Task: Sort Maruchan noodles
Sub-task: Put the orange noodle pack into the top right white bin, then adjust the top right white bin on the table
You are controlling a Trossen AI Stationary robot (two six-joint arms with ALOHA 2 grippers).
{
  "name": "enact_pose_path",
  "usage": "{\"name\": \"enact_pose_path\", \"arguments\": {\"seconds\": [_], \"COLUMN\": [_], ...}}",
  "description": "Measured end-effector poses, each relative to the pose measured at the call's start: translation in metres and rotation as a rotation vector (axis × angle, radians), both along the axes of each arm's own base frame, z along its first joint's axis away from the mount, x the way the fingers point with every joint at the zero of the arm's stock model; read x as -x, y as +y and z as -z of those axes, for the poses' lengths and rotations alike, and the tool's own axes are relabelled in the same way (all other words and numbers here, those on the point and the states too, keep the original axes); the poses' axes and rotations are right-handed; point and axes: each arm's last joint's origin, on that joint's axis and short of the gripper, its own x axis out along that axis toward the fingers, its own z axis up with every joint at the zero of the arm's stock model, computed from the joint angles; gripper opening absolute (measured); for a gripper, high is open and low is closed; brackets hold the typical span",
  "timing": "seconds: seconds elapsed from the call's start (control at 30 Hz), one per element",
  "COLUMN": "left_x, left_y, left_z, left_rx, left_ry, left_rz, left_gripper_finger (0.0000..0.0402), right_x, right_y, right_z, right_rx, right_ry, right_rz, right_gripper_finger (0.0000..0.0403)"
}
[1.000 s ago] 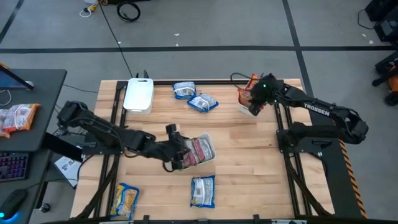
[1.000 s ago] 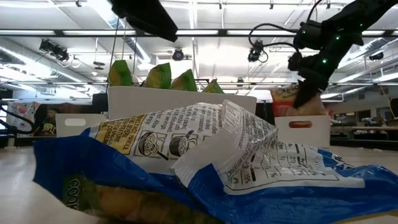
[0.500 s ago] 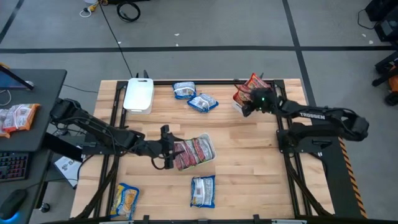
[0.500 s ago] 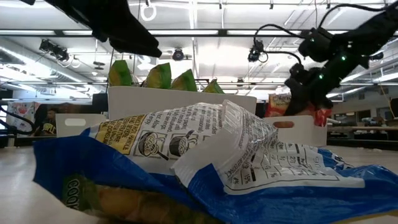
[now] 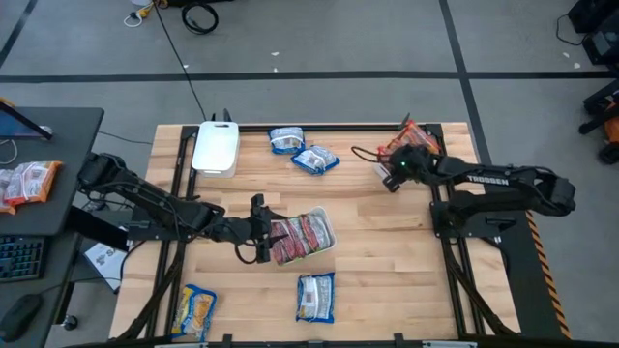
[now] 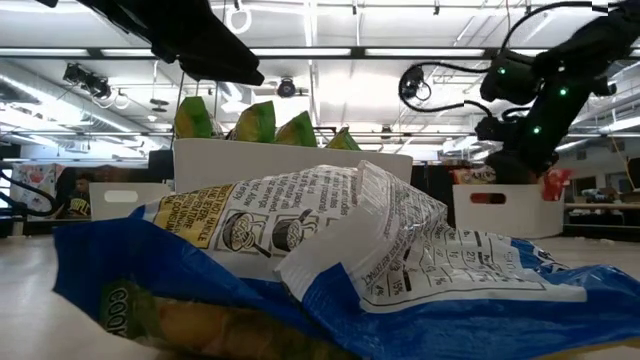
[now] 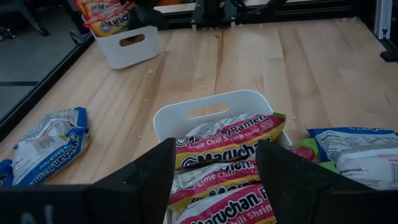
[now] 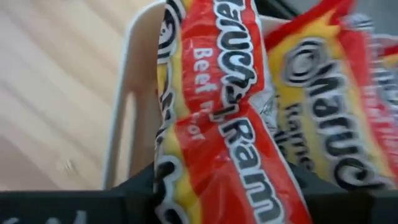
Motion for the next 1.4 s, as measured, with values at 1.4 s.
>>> {"name": "enact_pose_path", "arguments": {"seconds": [1.4], "left_x": [0.044], "left_y": [0.028], "left_z": [-0.019], "left_rx": [0.142], "left_ry": [0.119], "left_rz": [-0.136], "left_gripper_finger": [0.0226], "right_x": [-0.097], "right_y": [-0.028], "right_z": [-0.020], "right_rx": [-0.233], "right_ry": [0.485], "right_rz": [-0.108], "right_gripper_finger": [0.0252]}}
